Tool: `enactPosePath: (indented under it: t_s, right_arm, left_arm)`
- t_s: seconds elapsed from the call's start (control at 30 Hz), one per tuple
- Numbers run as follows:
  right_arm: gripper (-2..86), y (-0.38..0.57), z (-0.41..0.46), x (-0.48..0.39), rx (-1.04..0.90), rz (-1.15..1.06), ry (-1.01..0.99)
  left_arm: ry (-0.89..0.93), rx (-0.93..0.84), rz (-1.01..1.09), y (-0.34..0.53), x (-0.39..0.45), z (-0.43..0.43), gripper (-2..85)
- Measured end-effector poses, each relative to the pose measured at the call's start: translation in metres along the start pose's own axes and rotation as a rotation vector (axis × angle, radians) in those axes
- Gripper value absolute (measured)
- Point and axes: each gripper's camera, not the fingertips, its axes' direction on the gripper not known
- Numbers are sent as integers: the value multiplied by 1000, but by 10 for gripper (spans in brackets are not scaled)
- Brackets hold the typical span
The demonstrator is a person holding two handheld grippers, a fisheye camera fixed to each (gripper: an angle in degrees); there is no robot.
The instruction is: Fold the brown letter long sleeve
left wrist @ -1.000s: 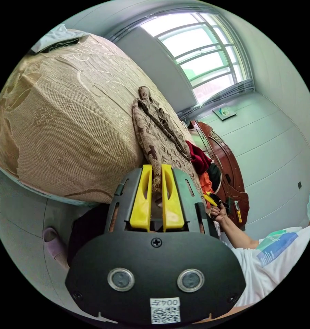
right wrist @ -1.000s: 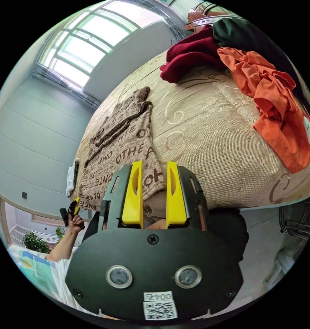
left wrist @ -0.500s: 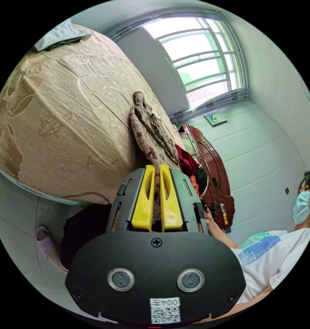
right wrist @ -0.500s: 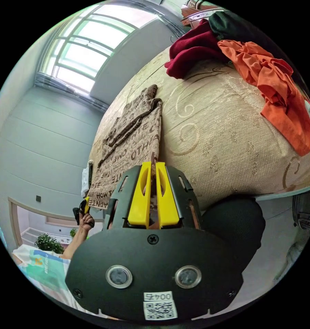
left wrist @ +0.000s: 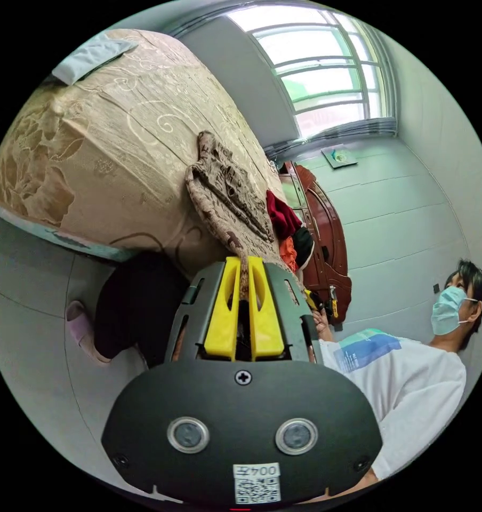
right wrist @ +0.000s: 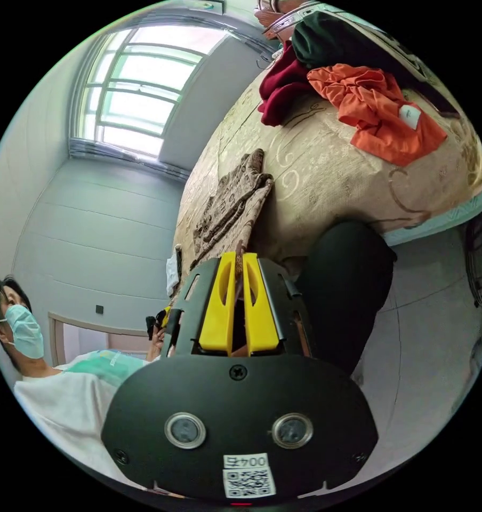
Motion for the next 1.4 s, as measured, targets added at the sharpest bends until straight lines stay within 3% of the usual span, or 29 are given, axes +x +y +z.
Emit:
enactPosePath:
  t_s: [0.13, 0.3, 0.53, 0.8, 0.9, 1.07, 1.23, 1.4]
  right_arm:
    - [27, -13, -9, 25, 42, 74, -145]
    - [28, -88, 6, 18, 114, 106, -290]
    - [31, -235, 81, 4, 154, 149, -279]
    - [39, -360, 220, 64, 50, 295, -156]
    - [50, -388, 267, 107, -14, 385, -125]
    - [91, -392, 293, 172, 63, 546, -245]
    - [87, -384, 310, 188, 10, 540, -326]
    - [56, -367, 285, 157, 125, 409, -278]
  left_arm:
    - [80, 20, -62, -18, 5, -2, 29]
    - [222, 137, -67, -105, 26, 3, 29]
    - [259, 178, -129, -249, 25, 45, 31]
    - [143, 127, -288, -382, -23, 128, 55]
    - [170, 127, -379, -403, -52, 153, 77]
    - [280, 277, -499, -403, -89, 162, 90]
    - [298, 317, -516, -398, -101, 160, 79]
    - [219, 367, -425, -390, -73, 151, 53]
